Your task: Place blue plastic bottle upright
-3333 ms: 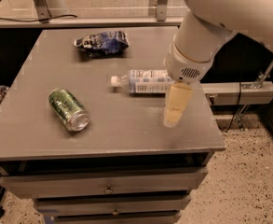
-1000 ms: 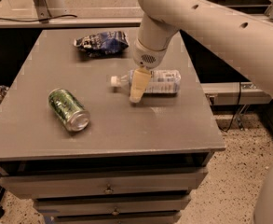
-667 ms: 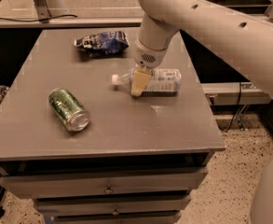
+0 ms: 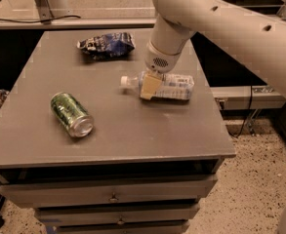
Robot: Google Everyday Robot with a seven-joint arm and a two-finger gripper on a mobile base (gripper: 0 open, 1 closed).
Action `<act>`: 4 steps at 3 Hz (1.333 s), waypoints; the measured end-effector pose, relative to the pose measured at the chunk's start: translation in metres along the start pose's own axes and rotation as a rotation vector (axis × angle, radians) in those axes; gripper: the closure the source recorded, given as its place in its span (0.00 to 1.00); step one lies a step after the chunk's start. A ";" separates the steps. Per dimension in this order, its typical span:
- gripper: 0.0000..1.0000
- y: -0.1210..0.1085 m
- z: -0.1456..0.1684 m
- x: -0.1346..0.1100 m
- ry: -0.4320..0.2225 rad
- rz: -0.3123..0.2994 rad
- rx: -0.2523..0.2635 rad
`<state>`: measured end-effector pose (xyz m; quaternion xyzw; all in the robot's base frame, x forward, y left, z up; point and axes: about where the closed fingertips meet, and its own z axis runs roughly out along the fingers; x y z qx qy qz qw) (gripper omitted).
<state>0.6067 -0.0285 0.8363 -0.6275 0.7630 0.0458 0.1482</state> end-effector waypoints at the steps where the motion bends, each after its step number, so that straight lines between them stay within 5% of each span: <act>1: 1.00 -0.001 -0.024 -0.010 -0.080 -0.024 0.042; 3: 1.00 -0.010 -0.066 -0.037 -0.328 -0.059 0.084; 4: 1.00 -0.020 -0.075 -0.044 -0.508 -0.048 0.082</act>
Offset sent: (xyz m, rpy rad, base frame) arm 0.0007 0.0132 0.0946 0.3138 -0.1973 0.0779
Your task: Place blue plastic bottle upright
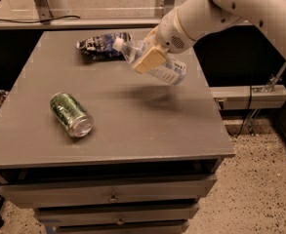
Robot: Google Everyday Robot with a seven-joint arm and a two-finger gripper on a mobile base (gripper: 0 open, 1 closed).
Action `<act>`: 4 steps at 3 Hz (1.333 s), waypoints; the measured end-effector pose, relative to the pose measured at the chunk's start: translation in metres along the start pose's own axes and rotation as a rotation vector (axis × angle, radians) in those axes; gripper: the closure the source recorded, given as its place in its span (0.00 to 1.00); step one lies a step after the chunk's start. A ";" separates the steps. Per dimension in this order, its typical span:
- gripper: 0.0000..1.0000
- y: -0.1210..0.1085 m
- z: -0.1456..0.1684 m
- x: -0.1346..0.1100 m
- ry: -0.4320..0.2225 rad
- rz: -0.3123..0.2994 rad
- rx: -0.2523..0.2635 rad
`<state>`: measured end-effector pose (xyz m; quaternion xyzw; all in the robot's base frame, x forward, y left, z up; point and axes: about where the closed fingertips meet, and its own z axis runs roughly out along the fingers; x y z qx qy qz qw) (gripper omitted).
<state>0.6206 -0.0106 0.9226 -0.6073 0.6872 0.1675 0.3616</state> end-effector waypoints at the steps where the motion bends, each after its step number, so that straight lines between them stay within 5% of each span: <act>1: 1.00 -0.009 -0.009 0.000 -0.199 0.042 0.005; 4: 1.00 -0.030 -0.069 0.013 -0.699 0.165 0.090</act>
Offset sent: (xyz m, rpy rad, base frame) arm 0.0094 -0.0571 0.0448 0.6248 -0.0804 0.0064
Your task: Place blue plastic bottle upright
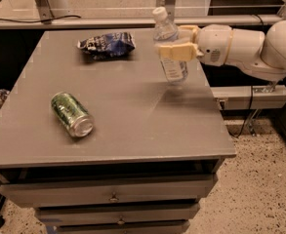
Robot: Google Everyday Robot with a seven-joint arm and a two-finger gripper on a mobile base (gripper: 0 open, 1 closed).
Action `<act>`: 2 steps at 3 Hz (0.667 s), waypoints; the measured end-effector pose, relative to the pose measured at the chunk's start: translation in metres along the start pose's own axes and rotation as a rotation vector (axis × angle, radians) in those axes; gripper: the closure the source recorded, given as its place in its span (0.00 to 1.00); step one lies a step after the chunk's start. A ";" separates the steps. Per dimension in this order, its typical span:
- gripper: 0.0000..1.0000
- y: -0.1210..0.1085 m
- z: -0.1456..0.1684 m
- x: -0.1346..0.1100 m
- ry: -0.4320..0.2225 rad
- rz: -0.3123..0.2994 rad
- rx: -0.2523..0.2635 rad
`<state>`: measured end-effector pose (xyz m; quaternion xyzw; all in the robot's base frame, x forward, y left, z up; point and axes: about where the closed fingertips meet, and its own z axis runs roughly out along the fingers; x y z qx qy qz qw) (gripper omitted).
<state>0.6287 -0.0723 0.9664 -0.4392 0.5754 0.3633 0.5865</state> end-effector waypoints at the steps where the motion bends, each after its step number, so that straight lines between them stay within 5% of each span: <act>1: 1.00 -0.006 -0.008 -0.001 -0.137 0.032 0.029; 2: 1.00 -0.008 -0.012 0.006 -0.195 0.046 0.039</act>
Offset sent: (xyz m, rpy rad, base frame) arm 0.0046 -0.0297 -0.0144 0.2723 -0.0379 -0.0406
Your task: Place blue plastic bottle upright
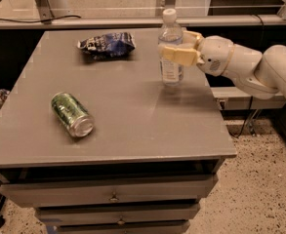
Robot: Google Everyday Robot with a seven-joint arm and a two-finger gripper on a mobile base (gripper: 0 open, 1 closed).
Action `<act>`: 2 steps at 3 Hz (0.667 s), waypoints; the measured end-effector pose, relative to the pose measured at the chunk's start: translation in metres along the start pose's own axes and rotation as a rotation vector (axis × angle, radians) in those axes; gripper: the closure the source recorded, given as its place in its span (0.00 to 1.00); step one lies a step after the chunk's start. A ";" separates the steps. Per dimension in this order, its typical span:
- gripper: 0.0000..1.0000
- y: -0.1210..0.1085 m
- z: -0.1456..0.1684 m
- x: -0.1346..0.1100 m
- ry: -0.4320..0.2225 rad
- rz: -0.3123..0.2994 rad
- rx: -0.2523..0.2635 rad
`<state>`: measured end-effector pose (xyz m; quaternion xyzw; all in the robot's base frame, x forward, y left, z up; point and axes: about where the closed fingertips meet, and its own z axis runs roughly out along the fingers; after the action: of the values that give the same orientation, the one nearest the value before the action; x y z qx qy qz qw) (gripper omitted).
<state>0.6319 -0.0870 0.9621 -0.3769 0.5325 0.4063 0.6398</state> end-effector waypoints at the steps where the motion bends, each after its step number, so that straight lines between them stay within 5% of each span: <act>1: 1.00 -0.001 -0.009 0.010 -0.018 0.015 0.012; 2: 1.00 -0.002 -0.017 0.022 -0.029 0.033 0.020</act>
Offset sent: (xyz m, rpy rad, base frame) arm -0.0030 -0.0283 -0.0418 0.0631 0.0417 -0.0300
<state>0.6296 -0.1006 0.9381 -0.3556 0.5335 0.4169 0.6443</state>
